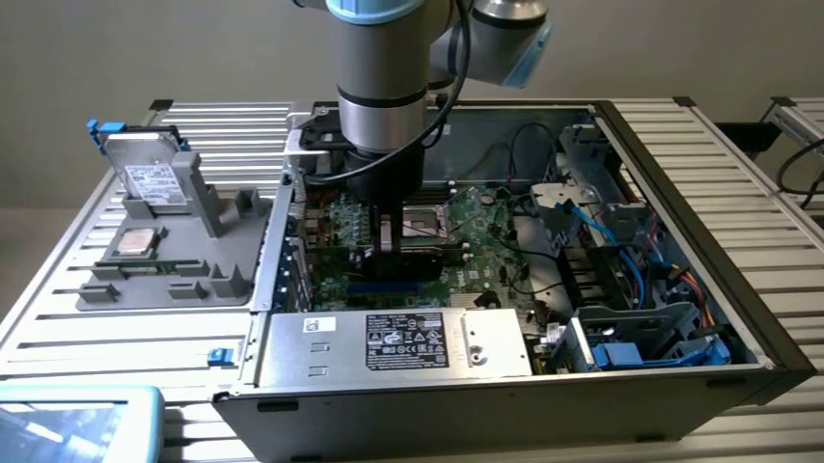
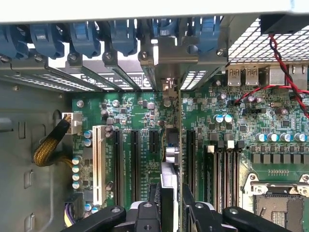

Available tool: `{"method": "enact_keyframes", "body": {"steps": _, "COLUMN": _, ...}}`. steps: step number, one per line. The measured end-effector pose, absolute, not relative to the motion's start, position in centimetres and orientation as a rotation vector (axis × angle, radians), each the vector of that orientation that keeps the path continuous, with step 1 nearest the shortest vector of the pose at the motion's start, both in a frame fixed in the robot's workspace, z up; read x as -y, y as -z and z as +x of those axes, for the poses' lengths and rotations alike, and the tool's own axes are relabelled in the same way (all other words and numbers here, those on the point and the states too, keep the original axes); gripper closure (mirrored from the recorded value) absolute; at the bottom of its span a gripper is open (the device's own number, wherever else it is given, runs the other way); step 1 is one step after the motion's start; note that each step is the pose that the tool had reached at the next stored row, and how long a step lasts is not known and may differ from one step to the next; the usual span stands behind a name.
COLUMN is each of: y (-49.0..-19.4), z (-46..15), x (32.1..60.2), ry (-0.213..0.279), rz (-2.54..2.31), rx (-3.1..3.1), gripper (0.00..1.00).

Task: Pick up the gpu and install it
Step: 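Insert the gpu into the slot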

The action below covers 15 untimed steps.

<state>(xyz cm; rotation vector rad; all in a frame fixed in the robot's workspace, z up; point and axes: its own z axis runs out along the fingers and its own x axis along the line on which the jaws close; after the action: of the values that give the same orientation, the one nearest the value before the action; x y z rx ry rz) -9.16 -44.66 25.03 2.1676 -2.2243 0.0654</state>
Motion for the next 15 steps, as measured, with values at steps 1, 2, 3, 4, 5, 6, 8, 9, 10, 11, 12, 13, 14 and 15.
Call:
{"method": "enact_keyframes", "body": {"steps": 1, "y": -25.03, "z": -9.16, "x": 44.66, "ry": -0.066, "rz": 2.168, "rx": 2.224, "gripper": 0.72}}
{"method": "enact_keyframes", "body": {"steps": 2, "y": -25.02, "z": -9.16, "x": 44.66, "ry": -0.065, "rz": 2.168, "rx": 2.224, "gripper": 0.72}}
{"method": "enact_keyframes", "body": {"steps": 3, "y": -25.01, "z": -9.16, "x": 44.66, "ry": -0.065, "rz": 2.168, "rx": 2.224, "gripper": 0.72}}
{"method": "enact_keyframes", "body": {"steps": 4, "y": -24.99, "z": -9.16, "x": 44.66, "ry": -0.065, "rz": 2.168, "rx": 2.225, "gripper": 0.72}}
{"method": "enact_keyframes", "body": {"steps": 5, "y": -24.98, "z": -9.16, "x": 44.66, "ry": -0.066, "rz": 2.168, "rx": 2.225, "gripper": 0.72}}
{"method": "enact_keyframes", "body": {"steps": 6, "y": -24.98, "z": -9.16, "x": 44.66, "ry": -0.066, "rz": 2.168, "rx": 2.225, "gripper": 0.72}}
{"method": "enact_keyframes", "body": {"steps": 8, "y": -24.95, "z": -9.16, "x": 44.66, "ry": -0.066, "rz": 2.168, "rx": 2.225, "gripper": 0.72}}
{"method": "enact_keyframes", "body": {"steps": 9, "y": -24.94, "z": -9.16, "x": 44.66, "ry": -0.066, "rz": 2.168, "rx": 2.225, "gripper": 0.72}}
{"method": "enact_keyframes", "body": {"steps": 10, "y": -24.94, "z": -9.17, "x": 44.66, "ry": -0.066, "rz": 2.168, "rx": 2.225, "gripper": 0.72}}
{"method": "enact_keyframes", "body": {"steps": 11, "y": -24.94, "z": -9.17, "x": 44.66, "ry": -0.066, "rz": 2.168, "rx": 2.225, "gripper": 0.72}}
{"method": "enact_keyframes", "body": {"steps": 12, "y": -24.93, "z": -9.19, "x": 44.66, "ry": -0.066, "rz": 2.168, "rx": 2.225, "gripper": 0.72}}
{"method": "enact_keyframes", "body": {"steps": 13, "y": -24.92, "z": -9.20, "x": 44.66, "ry": -0.067, "rz": 2.168, "rx": 2.225, "gripper": 0.72}}
{"method": "enact_keyframes", "body": {"steps": 14, "y": -24.92, "z": -9.20, "x": 44.66, "ry": -0.066, "rz": 2.169, "rx": 2.225, "gripper": 0.72}}
{"method": "enact_keyframes", "body": {"steps": 15, "y": -24.91, "z": -9.24, "x": 44.66, "ry": -0.067, "rz": 2.169, "rx": 2.225, "gripper": 0.72}}
